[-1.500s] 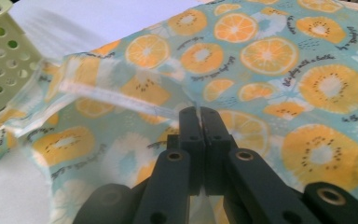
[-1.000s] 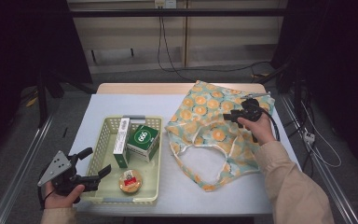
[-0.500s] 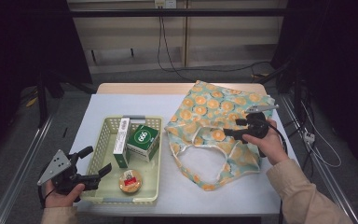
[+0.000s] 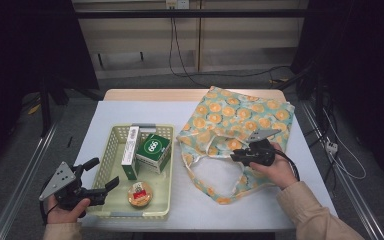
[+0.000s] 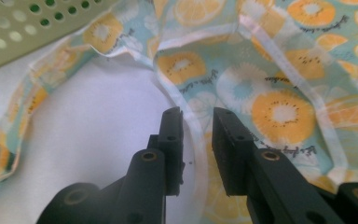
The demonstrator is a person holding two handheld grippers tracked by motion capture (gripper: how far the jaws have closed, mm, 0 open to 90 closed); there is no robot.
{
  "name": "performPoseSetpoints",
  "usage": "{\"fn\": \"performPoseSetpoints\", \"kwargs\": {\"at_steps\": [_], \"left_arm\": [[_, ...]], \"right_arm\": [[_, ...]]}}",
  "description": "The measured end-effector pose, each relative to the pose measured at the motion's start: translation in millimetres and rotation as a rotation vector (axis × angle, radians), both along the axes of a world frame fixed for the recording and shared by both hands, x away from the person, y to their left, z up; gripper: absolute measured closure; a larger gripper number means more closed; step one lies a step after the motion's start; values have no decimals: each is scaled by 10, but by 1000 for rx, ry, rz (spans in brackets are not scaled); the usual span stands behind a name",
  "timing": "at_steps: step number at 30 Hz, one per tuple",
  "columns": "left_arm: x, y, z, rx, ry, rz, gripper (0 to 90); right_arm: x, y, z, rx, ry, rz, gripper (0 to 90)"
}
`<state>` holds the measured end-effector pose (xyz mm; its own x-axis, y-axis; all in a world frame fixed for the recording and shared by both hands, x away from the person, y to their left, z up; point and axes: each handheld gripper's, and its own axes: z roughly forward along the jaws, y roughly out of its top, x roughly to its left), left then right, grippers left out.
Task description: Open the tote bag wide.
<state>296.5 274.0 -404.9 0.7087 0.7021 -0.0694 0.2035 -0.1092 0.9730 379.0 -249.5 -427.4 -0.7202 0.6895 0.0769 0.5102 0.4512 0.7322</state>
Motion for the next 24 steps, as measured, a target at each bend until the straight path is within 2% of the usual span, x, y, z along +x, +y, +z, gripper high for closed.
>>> {"fn": "performPoseSetpoints", "kwargs": {"at_steps": [3,6,9,12,20,24], "left_arm": [[-14,5,-8,4,3,-1,57],[-16,3,-10,4,5,-3,56],[-16,0,-7,-2,4,-4,56],[-18,-7,-3,-1,2,-7,56],[-11,-17,4,-2,0,-8,56],[-17,-17,8,-2,-1,-7,56]], "right_arm": [[26,30,-65,-21,-3,-15,762],[50,34,-117,-30,17,-21,769],[70,37,-184,-34,32,-32,846],[87,45,-241,-31,58,-19,899],[37,104,-211,36,107,25,900],[34,77,-147,94,102,2,900]]}}
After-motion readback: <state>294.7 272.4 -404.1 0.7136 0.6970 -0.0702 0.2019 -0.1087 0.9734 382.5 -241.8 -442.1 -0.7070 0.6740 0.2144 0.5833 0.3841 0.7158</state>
